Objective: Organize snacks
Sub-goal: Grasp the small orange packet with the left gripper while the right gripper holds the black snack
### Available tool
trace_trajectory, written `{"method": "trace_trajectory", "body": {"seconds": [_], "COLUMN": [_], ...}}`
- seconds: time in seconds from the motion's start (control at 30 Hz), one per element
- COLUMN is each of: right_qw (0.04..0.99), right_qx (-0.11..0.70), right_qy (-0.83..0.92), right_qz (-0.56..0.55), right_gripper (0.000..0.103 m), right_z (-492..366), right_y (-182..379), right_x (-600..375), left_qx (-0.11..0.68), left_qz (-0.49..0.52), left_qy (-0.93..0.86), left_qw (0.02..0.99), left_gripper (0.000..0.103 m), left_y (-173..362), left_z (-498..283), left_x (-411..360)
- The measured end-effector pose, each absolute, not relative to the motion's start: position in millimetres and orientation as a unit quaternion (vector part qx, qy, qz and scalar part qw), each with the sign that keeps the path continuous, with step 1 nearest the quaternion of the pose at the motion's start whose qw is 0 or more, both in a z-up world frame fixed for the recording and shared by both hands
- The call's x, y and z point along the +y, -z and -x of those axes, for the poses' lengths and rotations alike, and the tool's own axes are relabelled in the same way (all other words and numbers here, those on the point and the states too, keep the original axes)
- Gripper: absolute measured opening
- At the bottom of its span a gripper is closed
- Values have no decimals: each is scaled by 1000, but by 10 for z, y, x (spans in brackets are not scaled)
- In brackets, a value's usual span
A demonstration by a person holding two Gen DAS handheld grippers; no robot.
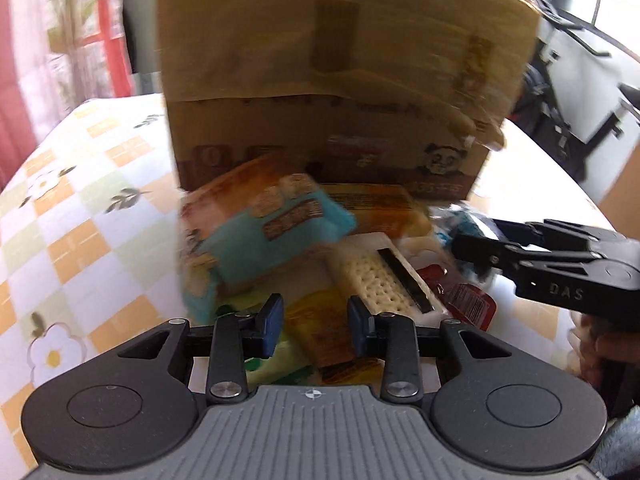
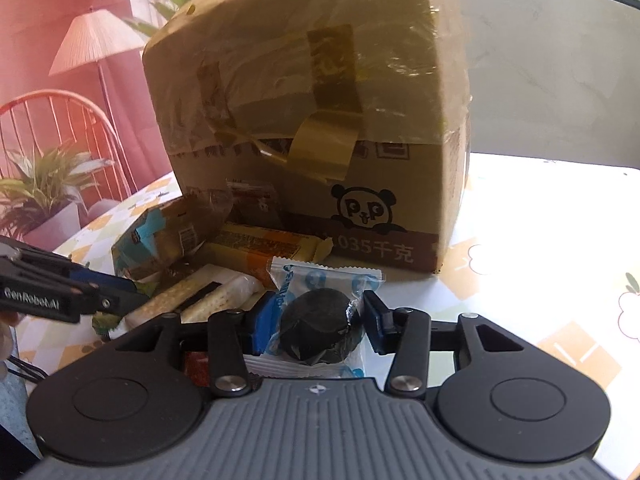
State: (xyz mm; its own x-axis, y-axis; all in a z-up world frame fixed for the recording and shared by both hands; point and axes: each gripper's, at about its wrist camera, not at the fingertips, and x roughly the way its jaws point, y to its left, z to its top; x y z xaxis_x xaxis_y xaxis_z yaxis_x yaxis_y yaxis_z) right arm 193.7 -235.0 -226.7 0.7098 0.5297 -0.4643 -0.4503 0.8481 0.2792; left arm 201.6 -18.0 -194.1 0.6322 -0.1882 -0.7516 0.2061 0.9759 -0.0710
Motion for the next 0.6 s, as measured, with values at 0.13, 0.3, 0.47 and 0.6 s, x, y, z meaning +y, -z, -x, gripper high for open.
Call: {"method": "trace_trajectory", "body": {"seconds": [0.13, 0.3, 0.47, 0.6], "right_qw": [919, 918, 917, 917], "right_qx": [270, 270, 270, 270], "right_qy": [-278, -280, -281, -282], "right_qz": [-75, -78, -81, -83], "right_gripper": [48, 47, 48, 48], "right_z": [-1926, -1921, -1916, -1916], "right_y": [2257, 2253, 2250, 2255], "right_x": [-2362, -2370, -2377, -2376], "left_qx": [424, 430, 445, 443], "left_qz": [-38, -53, -34, -13], "left_qy": [121, 109, 89, 75], "left_qw": [897, 895, 890, 893], "left_gripper": [40, 55, 60, 60], "left_y": [2031, 2083, 2134, 2136], "left_z": [-2052, -2056, -2049, -2048], "left_x": [-294, -341, -250, -143]}}
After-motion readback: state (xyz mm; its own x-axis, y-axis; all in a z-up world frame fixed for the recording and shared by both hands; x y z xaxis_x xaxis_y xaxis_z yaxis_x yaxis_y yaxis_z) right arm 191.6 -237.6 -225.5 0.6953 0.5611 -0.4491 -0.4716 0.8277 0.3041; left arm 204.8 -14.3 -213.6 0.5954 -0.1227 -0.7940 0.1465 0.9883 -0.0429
